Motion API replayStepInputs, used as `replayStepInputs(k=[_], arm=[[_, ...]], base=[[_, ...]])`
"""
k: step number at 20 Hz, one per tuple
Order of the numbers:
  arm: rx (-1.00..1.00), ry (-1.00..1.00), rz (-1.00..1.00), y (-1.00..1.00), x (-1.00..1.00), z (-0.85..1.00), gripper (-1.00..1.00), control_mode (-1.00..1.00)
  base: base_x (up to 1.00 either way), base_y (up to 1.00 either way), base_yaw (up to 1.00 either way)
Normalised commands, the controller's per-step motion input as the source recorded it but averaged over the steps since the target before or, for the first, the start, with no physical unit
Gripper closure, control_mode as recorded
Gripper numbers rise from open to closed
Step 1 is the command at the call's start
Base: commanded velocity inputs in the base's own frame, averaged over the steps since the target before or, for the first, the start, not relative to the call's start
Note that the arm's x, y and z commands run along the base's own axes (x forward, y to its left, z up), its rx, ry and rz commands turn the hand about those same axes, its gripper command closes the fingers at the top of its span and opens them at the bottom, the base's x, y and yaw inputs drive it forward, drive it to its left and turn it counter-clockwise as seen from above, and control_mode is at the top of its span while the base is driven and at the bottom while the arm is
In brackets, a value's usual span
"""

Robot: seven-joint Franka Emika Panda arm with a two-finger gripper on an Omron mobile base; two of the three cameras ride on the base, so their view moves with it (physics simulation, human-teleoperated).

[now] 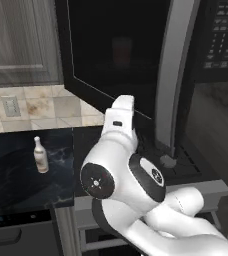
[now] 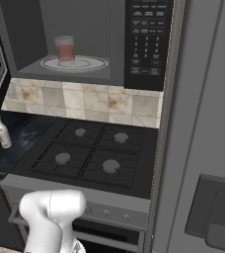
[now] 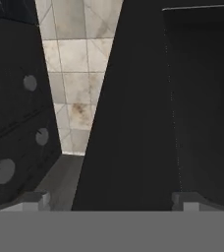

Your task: Place the microwavable item in the microwave. Then, close the microwave door and press the start button.

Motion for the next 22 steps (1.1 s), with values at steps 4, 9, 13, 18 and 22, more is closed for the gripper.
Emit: replayStepInputs(k=[4,9,13,18,22], arm=[[0.43,0.11,0.21,-1.0,0.35,0.12,-1.0,-1.0],[0.31,0.1,0.21,-0.77,0.58,0.03,-1.0,-1.0],[0.12,0.05,0.16,-0.29,0.7,0.04,-1.0,-1.0],[0.02,0.0,0.14,-0.07,0.8,0.04,-1.0,-1.0],[0.0,0.0,0.08,0.0,0.86,0.0,-1.0,-1.0]], base=[[0.0,0.0,0.0],[0.0,0.0,0.0],[0.0,0.0,0.0],[0.0,0.0,0.0],[0.0,0.0,0.0]])
